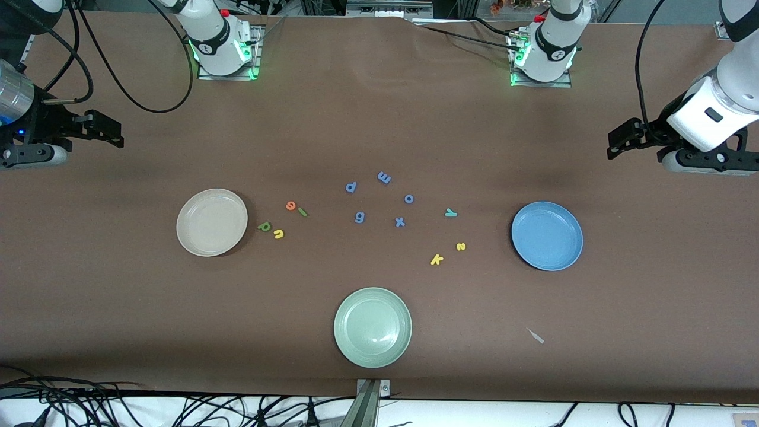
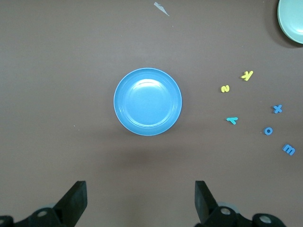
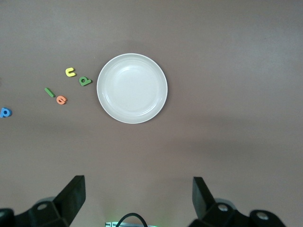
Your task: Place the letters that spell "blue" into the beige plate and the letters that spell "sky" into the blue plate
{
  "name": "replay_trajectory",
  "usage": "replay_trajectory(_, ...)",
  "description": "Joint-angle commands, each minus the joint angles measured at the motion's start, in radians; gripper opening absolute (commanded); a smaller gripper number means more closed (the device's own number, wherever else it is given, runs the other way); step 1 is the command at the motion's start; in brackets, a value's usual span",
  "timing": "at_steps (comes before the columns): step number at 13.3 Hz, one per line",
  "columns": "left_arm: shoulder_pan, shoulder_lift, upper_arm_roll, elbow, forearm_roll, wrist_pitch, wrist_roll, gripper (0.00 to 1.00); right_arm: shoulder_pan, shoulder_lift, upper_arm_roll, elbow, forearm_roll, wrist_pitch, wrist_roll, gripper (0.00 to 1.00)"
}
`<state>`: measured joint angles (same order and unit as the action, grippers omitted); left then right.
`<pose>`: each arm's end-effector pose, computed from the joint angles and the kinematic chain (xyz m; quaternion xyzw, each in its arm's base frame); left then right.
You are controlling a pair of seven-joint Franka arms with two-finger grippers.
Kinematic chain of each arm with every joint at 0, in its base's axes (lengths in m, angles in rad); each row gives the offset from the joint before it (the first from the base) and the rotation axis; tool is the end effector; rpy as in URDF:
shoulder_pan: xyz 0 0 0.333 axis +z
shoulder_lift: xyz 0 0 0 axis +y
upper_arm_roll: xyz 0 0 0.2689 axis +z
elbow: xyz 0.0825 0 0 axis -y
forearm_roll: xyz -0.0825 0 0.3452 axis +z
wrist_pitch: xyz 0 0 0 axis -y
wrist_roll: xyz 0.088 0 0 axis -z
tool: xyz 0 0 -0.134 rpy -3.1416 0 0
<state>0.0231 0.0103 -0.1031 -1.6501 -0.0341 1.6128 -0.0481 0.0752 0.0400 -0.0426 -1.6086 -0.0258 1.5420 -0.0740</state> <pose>0.5160 -0.0456 0.5144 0.9995 -0.0148 -0.0248 0.0160 0.5168 0.0137 0.5113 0.9971 0.0535 -0.0535 0.0126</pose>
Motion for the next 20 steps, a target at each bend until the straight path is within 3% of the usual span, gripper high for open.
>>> replay_trajectory(1,0.012,-0.032,-0.007,-0.030,-0.023,0.013,0.013,1.00,0.000,0.008,0.001,0.022,-0.005,-0.011,-0.004,1.00)
replay_trajectory(18,-0.003,-0.021,-0.026,-0.013,-0.009,-0.011,-0.041,1.00,0.000,0.008,0.000,0.022,-0.005,-0.013,-0.003,1.00)
replay_trajectory(20,-0.015,0.005,-0.056,0.004,-0.009,-0.011,-0.039,1.00,0.000,0.008,0.000,0.022,-0.005,-0.011,-0.003,1.00)
